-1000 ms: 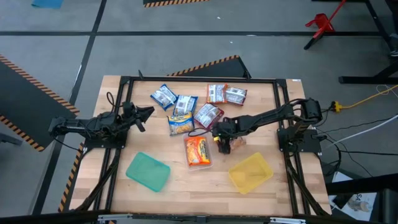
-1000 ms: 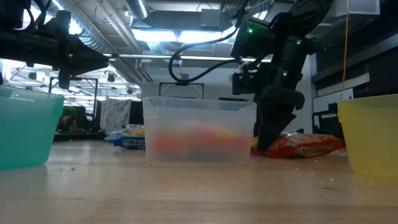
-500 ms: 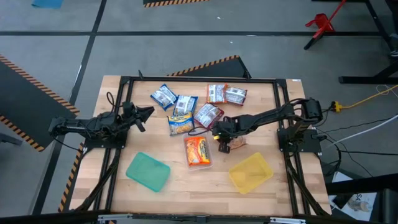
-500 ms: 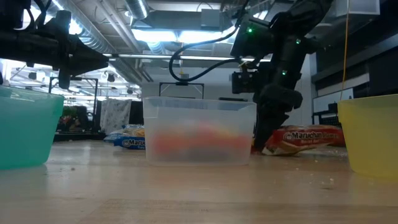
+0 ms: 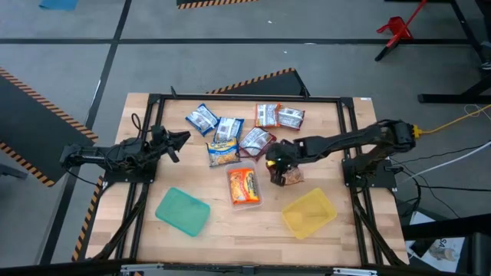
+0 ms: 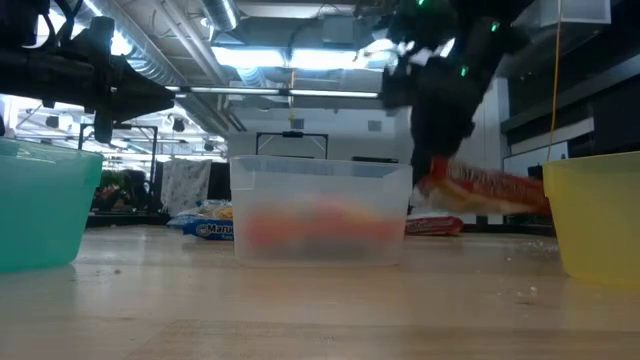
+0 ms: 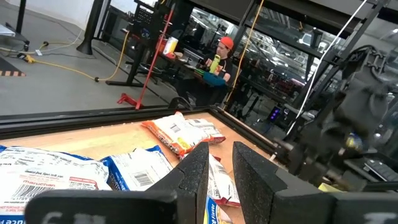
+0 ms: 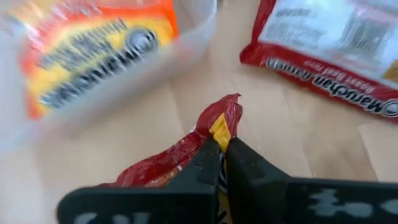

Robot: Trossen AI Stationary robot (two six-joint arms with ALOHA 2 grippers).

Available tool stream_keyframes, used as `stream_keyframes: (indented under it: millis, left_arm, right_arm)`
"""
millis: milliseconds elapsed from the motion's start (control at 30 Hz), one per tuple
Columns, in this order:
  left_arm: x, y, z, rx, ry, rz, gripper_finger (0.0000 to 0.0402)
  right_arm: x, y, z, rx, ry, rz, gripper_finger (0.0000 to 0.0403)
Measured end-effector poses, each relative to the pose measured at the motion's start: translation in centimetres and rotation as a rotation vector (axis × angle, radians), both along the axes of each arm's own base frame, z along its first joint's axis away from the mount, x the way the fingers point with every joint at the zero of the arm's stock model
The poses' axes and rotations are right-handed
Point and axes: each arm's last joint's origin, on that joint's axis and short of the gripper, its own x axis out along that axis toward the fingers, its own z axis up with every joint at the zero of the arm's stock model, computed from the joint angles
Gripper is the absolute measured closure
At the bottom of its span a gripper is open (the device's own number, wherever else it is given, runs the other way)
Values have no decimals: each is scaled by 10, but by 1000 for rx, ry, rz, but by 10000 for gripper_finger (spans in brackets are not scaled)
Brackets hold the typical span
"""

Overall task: Sort Maruchan noodles
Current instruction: Put the bottom right red noodle pack into the yellow bin

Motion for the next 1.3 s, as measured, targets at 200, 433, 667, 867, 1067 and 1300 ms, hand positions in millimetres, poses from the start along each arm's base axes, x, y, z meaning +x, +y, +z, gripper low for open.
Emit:
stream_keyframes:
  millis: [200,433,667,867,1067,1300]
  left_arm:
    - [0,0,0,0,0,1,335]
    - [0,0,0,0,0,1,335]
    - [0,0,0,-3,-3,1,335]
    - [0,0,0,-5,-3,0,335]
    - [0,0,0,-9,-6,0,335]
    - [0,0,0,-15,-10,1,335]
  right_arm:
    - [-27,14,41,74,-65,-38,403]
    - [-63,45,73,157,-101,-11,403]
    - [-84,90,78,197,-83,138,403]
    - [-98,114,71,139,-35,132,402]
    - [-95,131,59,82,-23,163,402]
    - [-90,140,42,107,82,216,402]
